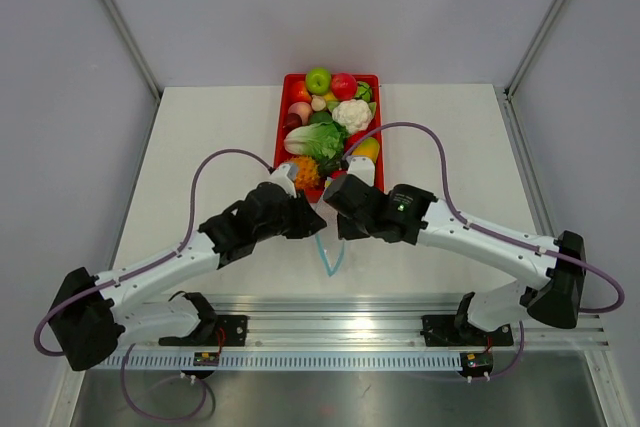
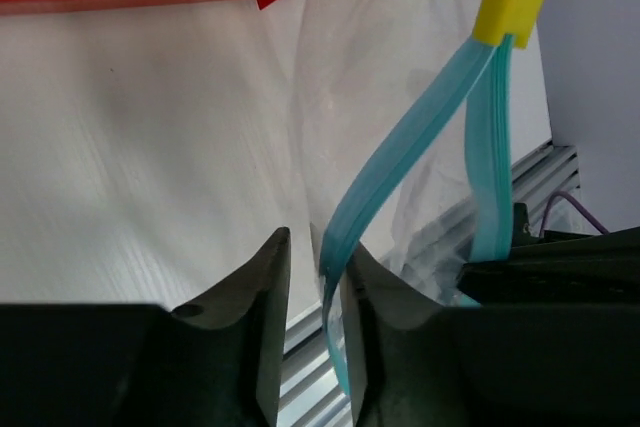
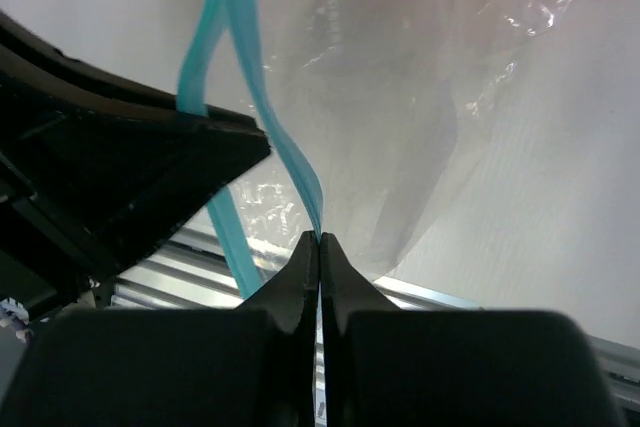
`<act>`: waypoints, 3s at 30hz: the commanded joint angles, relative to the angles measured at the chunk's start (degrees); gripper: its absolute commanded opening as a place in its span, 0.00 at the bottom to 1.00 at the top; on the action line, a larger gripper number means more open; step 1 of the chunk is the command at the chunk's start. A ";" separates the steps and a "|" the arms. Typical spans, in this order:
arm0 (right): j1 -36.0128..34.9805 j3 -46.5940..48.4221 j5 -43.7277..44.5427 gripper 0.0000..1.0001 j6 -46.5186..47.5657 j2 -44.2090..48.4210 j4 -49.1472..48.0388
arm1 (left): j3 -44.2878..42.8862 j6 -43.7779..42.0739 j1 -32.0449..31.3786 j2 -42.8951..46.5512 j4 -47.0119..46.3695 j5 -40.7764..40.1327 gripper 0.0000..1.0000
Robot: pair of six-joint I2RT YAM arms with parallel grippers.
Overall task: Place the food in the zip-top bag and seal the zipper
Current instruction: Open the zipper of the food storage bag.
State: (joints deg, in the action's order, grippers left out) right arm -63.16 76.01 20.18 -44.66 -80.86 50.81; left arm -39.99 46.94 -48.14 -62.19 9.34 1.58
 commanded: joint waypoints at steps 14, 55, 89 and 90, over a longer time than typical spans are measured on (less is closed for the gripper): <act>9.28 -4.46 4.60 0.03 4.76 7.91 1.40 | -15.38 -5.45 0.24 -12.34 3.58 7.37 0.00; 12.35 -4.01 26.84 0.00 -4.64 19.07 23.64 | -44.64 -20.64 1.12 -40.63 10.42 15.47 0.41; 26.68 -5.79 12.78 0.00 8.80 13.11 5.27 | -53.71 -31.56 8.85 -42.40 15.70 27.97 0.87; 27.12 -5.43 12.60 0.00 9.07 12.40 5.44 | -53.70 -31.47 8.77 -42.22 15.79 26.82 0.86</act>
State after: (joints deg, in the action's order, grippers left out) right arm -37.19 67.77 33.80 -36.03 -66.50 57.91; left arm -93.69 16.27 -39.22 -107.24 28.49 27.62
